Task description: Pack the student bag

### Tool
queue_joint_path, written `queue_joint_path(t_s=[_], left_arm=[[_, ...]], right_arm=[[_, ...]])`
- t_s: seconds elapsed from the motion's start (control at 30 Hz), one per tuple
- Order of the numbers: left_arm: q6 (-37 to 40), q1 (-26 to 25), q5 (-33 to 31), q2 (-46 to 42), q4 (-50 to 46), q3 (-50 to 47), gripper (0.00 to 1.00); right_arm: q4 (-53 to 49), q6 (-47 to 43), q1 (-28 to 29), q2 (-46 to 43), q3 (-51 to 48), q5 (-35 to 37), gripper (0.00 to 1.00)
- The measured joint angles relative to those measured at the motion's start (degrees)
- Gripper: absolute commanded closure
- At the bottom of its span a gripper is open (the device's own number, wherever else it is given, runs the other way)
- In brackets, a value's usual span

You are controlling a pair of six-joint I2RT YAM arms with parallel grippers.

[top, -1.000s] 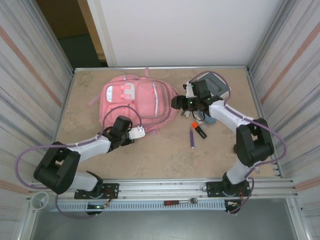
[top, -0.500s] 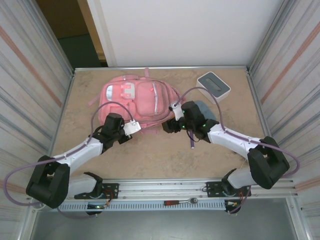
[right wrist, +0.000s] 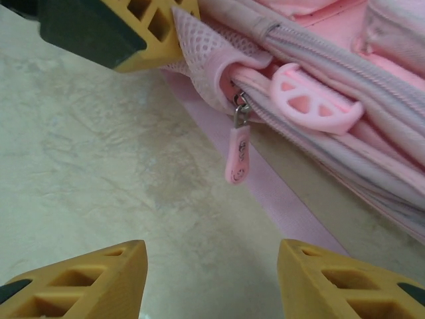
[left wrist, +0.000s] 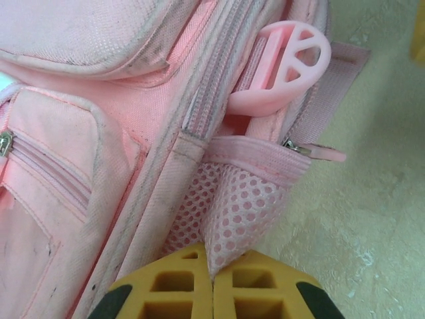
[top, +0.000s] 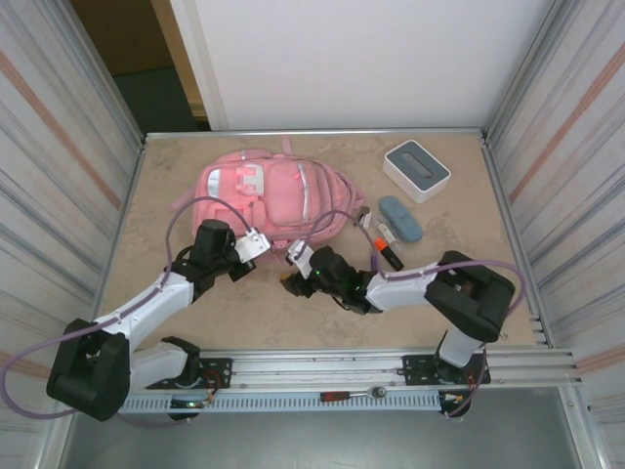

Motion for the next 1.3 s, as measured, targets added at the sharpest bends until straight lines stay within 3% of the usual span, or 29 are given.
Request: queue_joint_path(t_s=[0.27, 0.5, 0.67, 1.03, 1.3], left_arm=[[-0.7, 0.0, 1.5, 0.0, -0.2, 0.0, 1.00], [-0.7, 0.0, 1.7, 0.0, -0.2, 0.0, 1.00], [-0.7, 0.0, 1.7, 0.0, -0.2, 0.0, 1.00], [-1.1, 0.0, 1.6, 0.0, -0.2, 0.0, 1.00], [-1.0, -0.1, 1.4, 0.5, -0.3, 0.0, 1.00]], right_arm=[[11.3, -4.2, 2.3, 9.9, 0.4, 9.2, 0.50], [16.5, -7.1, 2.3, 14.4, 4.0, 13.1, 0.55], [18.9, -8.3, 2.3, 16.2, 5.4, 14.9, 0.65], [21.1, -8.8, 3.0, 17.2, 5.9, 17.2, 1.00], [17.9, -8.5, 3.2, 13.7, 3.2, 17.9, 1.00]])
